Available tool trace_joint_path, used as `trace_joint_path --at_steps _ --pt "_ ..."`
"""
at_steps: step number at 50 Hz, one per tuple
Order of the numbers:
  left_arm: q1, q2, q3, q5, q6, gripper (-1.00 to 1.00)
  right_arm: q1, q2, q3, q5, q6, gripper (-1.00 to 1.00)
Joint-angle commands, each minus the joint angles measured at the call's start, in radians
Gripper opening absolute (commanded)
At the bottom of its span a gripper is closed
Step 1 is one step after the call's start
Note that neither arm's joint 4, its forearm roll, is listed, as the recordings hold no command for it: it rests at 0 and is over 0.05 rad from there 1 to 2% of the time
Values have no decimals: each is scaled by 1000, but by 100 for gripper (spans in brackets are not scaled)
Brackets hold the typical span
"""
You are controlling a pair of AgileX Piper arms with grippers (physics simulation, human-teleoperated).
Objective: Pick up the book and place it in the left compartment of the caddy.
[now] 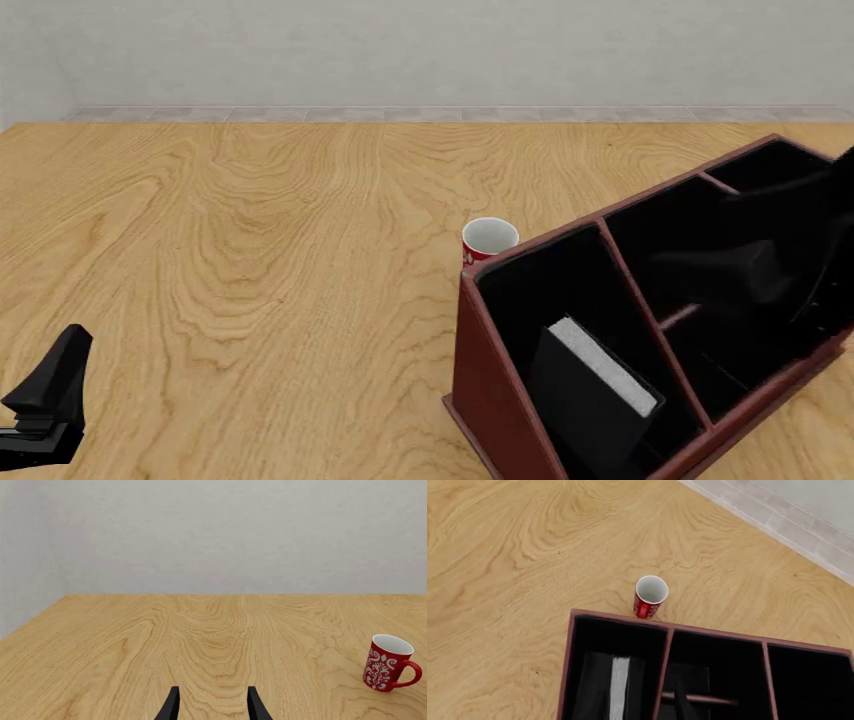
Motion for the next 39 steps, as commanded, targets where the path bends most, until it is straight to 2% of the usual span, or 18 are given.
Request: trace_joint_path --at_steps 1,24,30,32,39 --pt "0 0 0 0 0 100 -8 -57 -56 58 5 100" --pt "0 0 0 0 0 100 -75 -209 -180 163 59 100" --pt "0 0 0 0 0 100 -101 -264 -228 192 109 100" --pt "0 0 0 0 0 100 -107 -275 -229 193 112 100" --pt "0 0 0 0 0 100 -132 -352 -214 209 187 100"
